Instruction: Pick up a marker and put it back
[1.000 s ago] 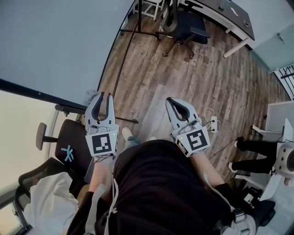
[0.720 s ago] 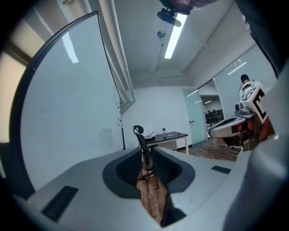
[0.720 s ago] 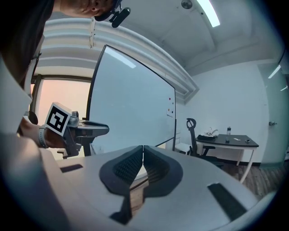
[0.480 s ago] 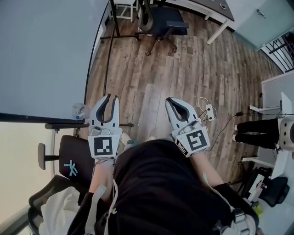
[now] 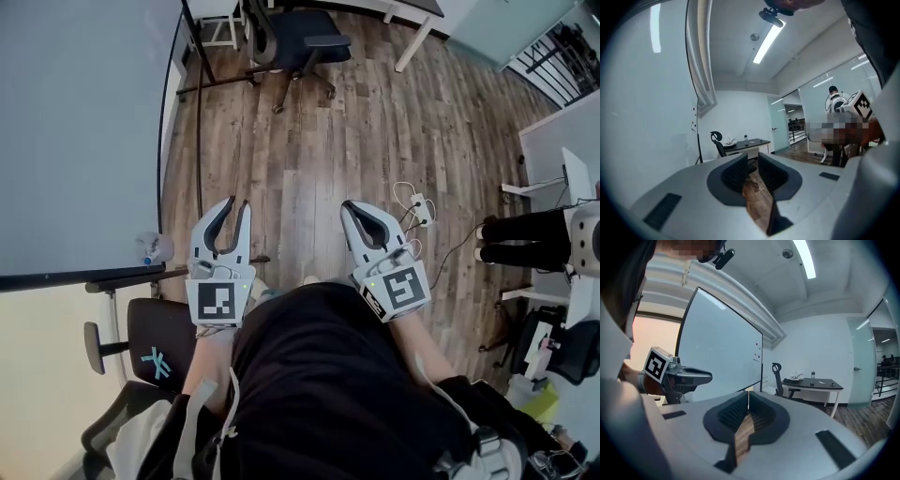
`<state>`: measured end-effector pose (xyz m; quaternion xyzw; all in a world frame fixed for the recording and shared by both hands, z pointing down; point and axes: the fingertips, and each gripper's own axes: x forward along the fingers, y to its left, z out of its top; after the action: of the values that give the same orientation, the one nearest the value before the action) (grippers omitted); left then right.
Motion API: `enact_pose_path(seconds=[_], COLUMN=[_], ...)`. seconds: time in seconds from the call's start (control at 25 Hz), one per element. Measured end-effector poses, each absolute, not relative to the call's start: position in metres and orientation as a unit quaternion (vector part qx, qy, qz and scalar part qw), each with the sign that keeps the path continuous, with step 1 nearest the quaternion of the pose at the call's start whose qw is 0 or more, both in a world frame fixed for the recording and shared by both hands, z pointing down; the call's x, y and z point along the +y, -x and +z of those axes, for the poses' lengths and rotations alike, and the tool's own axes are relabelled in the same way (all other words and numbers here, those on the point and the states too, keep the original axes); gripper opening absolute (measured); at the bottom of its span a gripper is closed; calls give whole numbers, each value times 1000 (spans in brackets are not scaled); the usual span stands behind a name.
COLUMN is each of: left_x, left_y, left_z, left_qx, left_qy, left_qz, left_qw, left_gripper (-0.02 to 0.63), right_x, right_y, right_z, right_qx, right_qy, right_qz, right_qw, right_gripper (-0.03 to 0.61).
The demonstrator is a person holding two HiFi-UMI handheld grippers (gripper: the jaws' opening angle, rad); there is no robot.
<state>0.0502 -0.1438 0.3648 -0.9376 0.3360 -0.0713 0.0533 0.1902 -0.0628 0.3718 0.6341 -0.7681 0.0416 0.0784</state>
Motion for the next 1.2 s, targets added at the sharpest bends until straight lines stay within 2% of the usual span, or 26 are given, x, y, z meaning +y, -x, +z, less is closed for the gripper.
enact_pose_path(seconds=[0.8, 1.2], left_x=[-135, -141], left_y=[-61, -50], left_z=[379, 378], left_qx=[279, 293], left_qy=[956, 953], left_qz=[-84, -75], left_qw=[22, 34], left_gripper=[72, 72], right_x=[-57, -63], right_y=[-184, -179], right_z=[380, 379], right_qx=[-754, -761], right_qy=[-649, -641], right_qz=[40, 39], right_qw=[93, 92], right_gripper=[15, 15])
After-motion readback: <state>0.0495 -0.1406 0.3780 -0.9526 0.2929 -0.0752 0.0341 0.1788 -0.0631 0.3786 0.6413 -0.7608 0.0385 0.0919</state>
